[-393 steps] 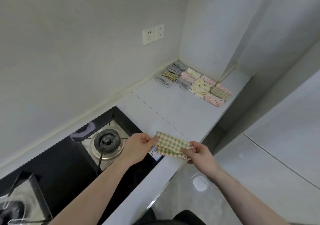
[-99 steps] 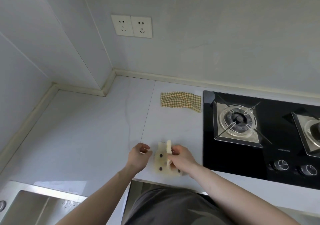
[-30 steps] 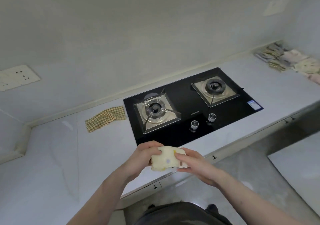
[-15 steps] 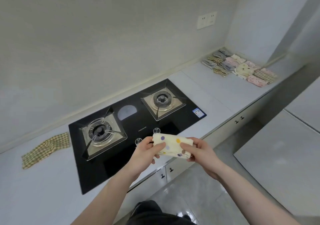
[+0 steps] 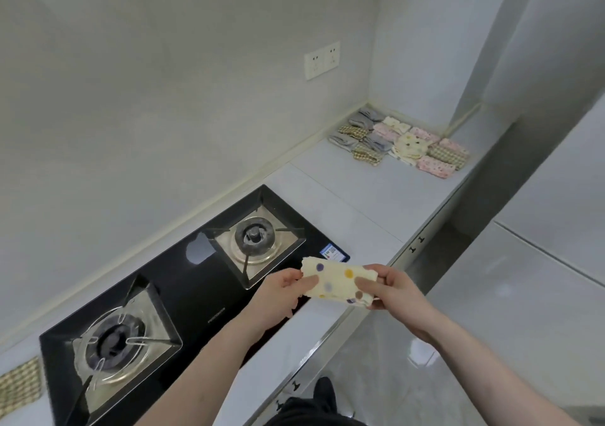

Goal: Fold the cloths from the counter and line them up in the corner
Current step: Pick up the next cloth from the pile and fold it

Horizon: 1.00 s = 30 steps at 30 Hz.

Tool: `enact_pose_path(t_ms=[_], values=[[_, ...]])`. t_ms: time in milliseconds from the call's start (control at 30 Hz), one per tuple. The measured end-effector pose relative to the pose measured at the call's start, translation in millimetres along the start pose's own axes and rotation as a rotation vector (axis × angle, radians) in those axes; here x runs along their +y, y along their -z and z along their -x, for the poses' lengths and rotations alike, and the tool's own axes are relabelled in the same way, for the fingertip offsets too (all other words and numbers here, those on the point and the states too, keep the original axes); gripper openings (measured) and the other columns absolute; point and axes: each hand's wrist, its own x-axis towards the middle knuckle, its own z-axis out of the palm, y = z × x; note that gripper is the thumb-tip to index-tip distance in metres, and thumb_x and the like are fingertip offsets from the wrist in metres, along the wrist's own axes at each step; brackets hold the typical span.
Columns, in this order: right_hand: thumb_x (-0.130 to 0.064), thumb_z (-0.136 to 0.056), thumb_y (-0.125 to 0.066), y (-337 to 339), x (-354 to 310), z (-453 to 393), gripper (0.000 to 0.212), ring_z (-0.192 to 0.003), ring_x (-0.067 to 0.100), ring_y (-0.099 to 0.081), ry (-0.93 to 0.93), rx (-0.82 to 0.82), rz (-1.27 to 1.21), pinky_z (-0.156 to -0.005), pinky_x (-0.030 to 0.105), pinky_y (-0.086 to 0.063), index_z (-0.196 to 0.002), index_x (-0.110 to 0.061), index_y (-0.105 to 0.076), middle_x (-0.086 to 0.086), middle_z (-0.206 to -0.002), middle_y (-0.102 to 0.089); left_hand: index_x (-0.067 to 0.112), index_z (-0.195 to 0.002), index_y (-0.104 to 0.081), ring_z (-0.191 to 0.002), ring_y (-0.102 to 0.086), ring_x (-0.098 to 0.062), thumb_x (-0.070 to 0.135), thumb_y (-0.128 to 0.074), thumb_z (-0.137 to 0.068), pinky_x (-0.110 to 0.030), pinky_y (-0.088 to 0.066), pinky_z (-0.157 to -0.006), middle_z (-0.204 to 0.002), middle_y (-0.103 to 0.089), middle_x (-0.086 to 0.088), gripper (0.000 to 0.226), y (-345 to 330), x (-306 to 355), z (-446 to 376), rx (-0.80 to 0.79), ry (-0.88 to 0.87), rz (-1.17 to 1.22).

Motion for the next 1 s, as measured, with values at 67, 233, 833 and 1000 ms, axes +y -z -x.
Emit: enact_pose_path(t_ms=[67, 233, 833, 1000], values=[[-0.016, -0.098, -0.068, 16, -9, -15, 0.017, -0.085, 0.013, -0.07, -0.004, 0.025, 0.007, -0.073, 0.027, -0.055, -0.114, -0.014, -0.073, 0.003, -0.091, -0.077, 0.02, -0.092, -0.076, -0.062, -0.044, -0.011, 0.039, -0.073, -0.094, -0.021, -0.038, -0.058, -0.067, -0.058, 0.011, 0.019, -6, 7, -26, -0.014, -0.026, -0.056], [-0.015, -0.095, -0.07, 46, -27, -52, 0.022, -0.088, 0.013, -0.072, -0.034, 0.048, 0.021, -0.082, 0.035, -0.056, -0.117, -0.015, -0.071, 0.004, -0.097, -0.079, 0.024, -0.085, -0.076, -0.06, -0.048, -0.008, 0.043, -0.074, -0.091, -0.02, -0.036, -0.06, -0.071, -0.064, 0.0, 0.021, -10, 31, -89, 0.014, -0.074, -0.096], [-0.019, -0.096, -0.07, 177, -59, -246, 0.021, -0.079, 0.013, -0.071, -0.17, 0.195, 0.01, -0.069, 0.027, -0.056, -0.116, -0.017, -0.068, 0.003, -0.099, -0.076, 0.027, -0.091, -0.072, -0.067, -0.06, -0.01, 0.035, -0.072, -0.092, -0.022, -0.048, -0.062, -0.082, -0.065, 0.005, 0.008, -51, 105, -237, 0.234, 0.071, -0.128], [-0.018, -0.097, -0.069, 243, -52, -310, 0.023, -0.073, 0.015, -0.062, -0.327, 0.331, -0.12, -0.065, 0.023, -0.053, -0.119, -0.013, -0.064, 0.007, -0.096, -0.071, 0.03, -0.09, -0.074, -0.078, -0.071, -0.022, 0.033, -0.073, -0.091, -0.027, -0.053, -0.066, -0.091, -0.071, 0.001, 0.003, -67, 122, -258, 0.299, 0.086, -0.127]])
